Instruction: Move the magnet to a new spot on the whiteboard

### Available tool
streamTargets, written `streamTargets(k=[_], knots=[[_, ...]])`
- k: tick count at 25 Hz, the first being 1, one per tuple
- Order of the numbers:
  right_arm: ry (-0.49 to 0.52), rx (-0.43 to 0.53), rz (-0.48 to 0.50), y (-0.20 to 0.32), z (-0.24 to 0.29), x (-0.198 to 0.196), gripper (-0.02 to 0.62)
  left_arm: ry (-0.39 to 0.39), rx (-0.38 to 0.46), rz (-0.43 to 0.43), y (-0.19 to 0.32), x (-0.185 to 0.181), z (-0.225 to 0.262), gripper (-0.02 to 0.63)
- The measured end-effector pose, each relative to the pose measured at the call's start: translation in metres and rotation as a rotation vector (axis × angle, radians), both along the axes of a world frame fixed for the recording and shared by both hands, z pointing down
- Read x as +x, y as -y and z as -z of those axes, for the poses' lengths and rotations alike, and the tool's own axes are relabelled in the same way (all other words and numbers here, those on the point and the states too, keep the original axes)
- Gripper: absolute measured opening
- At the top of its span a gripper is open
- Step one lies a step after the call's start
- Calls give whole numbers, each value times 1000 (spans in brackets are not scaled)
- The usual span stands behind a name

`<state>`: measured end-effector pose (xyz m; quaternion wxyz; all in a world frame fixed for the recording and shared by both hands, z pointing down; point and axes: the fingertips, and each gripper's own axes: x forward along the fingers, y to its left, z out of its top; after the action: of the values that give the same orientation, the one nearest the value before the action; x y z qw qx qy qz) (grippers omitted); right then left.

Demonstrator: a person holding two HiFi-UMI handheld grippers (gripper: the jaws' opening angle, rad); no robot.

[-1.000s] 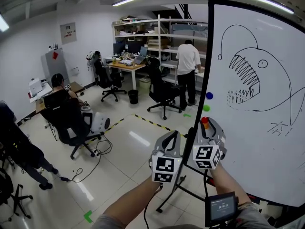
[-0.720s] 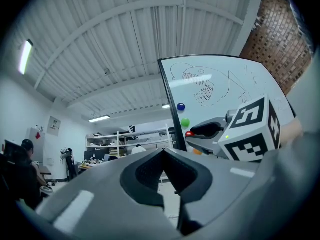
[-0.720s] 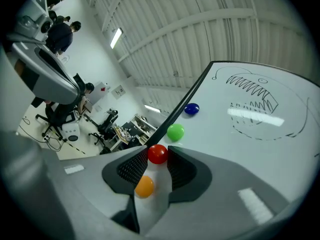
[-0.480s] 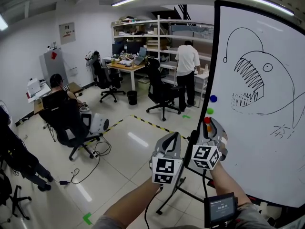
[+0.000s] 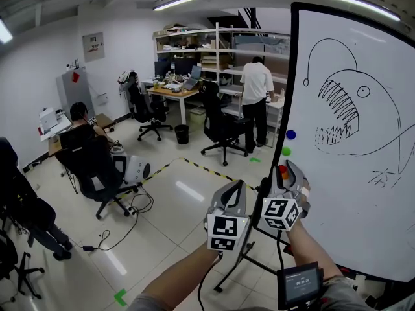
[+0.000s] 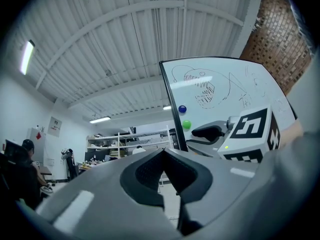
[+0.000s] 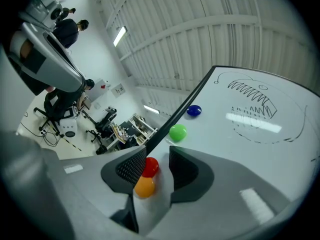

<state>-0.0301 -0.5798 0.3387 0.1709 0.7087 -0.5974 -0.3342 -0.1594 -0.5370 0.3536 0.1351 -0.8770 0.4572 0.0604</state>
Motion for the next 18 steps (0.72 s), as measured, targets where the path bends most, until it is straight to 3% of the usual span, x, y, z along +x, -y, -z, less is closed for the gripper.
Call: streamTargets(k=[9, 18], knots=[[-28, -37, 38, -10, -17, -1, 184, -1, -6, -8, -1, 8, -3, 0], [-84, -40, 3, -8, -22, 0, 126, 5, -13, -25, -1, 13, -3, 0]])
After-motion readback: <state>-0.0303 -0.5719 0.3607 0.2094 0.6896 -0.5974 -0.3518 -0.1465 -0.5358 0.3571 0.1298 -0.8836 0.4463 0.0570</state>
